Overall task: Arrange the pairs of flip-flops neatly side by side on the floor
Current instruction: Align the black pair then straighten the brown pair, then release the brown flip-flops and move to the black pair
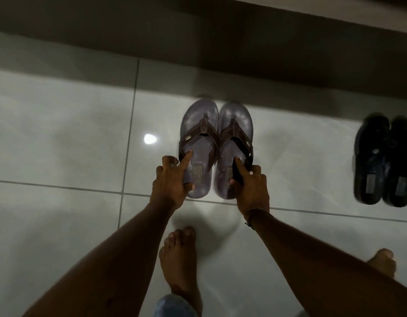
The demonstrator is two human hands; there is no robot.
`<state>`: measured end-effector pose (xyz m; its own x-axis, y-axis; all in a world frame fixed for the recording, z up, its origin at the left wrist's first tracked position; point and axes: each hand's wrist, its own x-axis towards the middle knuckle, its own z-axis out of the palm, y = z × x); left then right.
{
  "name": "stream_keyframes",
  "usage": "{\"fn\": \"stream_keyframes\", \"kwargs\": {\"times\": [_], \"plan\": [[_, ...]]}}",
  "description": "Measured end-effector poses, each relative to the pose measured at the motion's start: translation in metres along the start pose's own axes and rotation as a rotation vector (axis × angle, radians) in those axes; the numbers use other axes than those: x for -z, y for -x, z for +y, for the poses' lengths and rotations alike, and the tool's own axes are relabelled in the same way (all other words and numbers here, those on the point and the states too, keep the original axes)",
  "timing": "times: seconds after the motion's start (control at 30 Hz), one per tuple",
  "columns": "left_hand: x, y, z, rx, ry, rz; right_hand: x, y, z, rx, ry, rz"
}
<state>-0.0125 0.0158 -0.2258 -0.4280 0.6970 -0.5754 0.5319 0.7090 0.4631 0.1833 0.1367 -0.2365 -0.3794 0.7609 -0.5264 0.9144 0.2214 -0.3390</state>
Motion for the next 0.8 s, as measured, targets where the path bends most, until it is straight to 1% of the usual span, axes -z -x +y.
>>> {"fn": "stream_keyframes", "kwargs": {"times": [0.2,0.6,0.7,0.8], "plan": [[-0.004,0.005,-0.008,0.016,0.016,-0.004,-0.003,0.007,-0.005,-0.004,0.025,-0.01],[-0.006,0.001,-0.013,-0.03,-0.01,-0.012,-0.001,0.007,-0.006,-0.002,0.013,-0.017],[0.0,0.011,-0.015,-0.044,0.043,0.041,0.003,0.013,-0.006,0.008,-0.028,-0.005],[0.008,0.04,-0.012,-0.007,0.037,0.119,0.012,0.037,0.001,-0.064,-0.138,0.07]]}}
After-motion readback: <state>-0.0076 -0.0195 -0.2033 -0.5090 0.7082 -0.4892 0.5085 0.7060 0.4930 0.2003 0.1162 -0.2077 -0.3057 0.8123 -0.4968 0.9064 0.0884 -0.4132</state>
